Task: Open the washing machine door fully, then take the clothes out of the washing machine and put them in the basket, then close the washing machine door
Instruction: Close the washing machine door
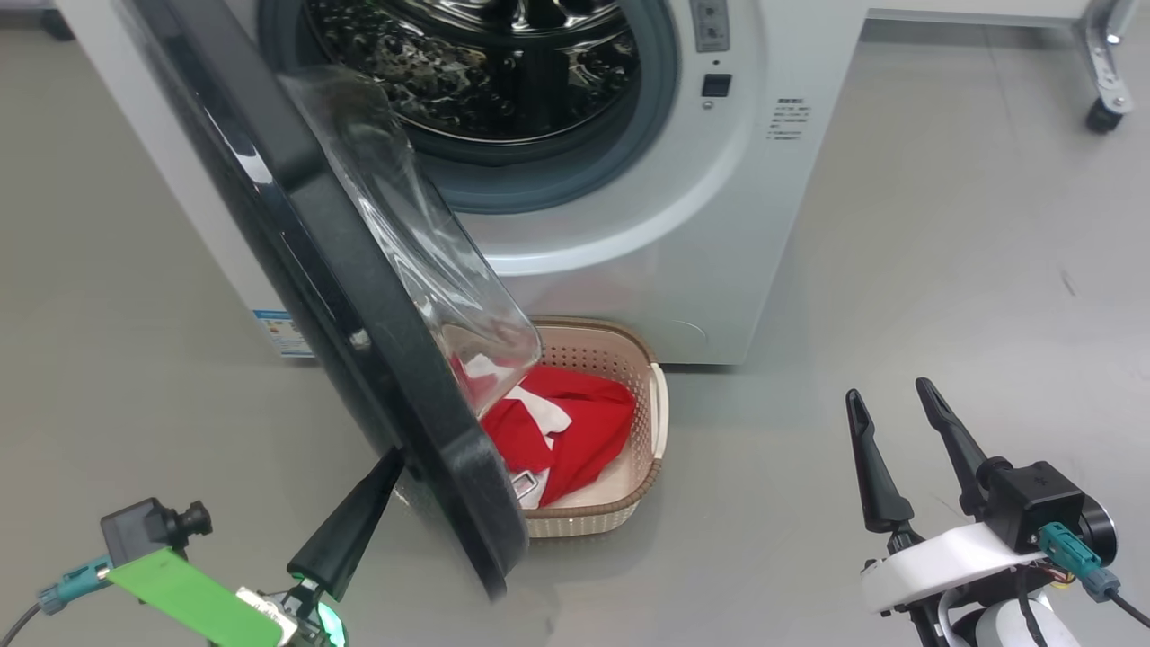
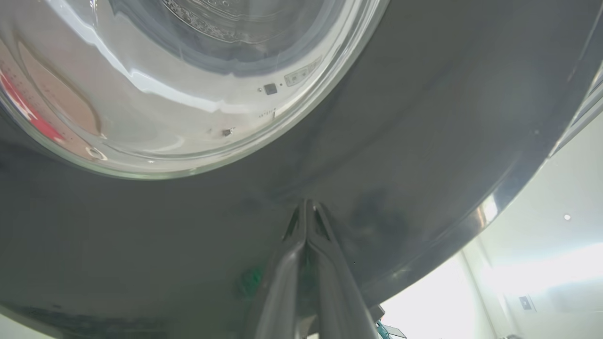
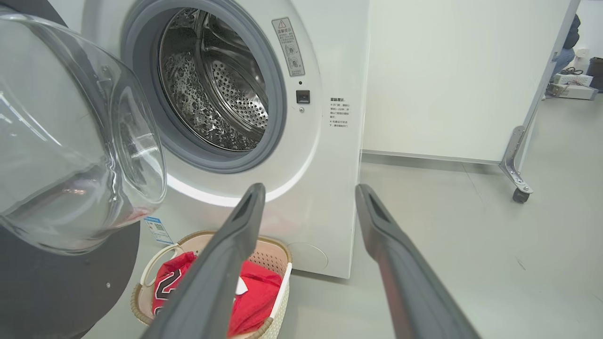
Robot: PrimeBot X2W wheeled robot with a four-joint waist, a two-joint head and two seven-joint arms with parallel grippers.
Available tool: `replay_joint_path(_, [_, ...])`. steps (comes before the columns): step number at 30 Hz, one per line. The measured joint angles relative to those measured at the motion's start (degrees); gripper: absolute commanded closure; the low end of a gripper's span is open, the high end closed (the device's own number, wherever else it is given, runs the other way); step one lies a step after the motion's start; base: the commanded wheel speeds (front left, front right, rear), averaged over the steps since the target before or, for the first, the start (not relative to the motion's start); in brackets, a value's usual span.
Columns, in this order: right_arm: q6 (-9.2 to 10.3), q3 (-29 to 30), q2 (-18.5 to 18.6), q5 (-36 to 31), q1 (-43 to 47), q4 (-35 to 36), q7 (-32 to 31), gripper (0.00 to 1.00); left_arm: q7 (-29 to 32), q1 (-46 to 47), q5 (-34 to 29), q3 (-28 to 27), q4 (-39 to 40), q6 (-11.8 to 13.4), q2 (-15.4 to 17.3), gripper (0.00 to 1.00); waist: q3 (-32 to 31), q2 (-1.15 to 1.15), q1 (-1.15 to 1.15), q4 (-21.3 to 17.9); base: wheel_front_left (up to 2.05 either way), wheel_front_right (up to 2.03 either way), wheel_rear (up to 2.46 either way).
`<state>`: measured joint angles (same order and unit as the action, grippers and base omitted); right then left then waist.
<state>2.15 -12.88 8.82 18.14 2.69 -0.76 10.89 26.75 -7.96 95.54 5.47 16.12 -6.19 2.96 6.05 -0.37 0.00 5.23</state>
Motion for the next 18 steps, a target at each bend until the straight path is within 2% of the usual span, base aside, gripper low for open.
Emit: replay_joint_path(18, [-0.49, -0.62, -0.79, 0.43, -0.83, -0.79, 0.07, 0.00, -0.19, 6.16, 0.33, 3.27, -4.66, -0.24, -0.03, 1.00, 0.39, 0.00, 0.00, -8.73, 0.00, 0.00, 0.00])
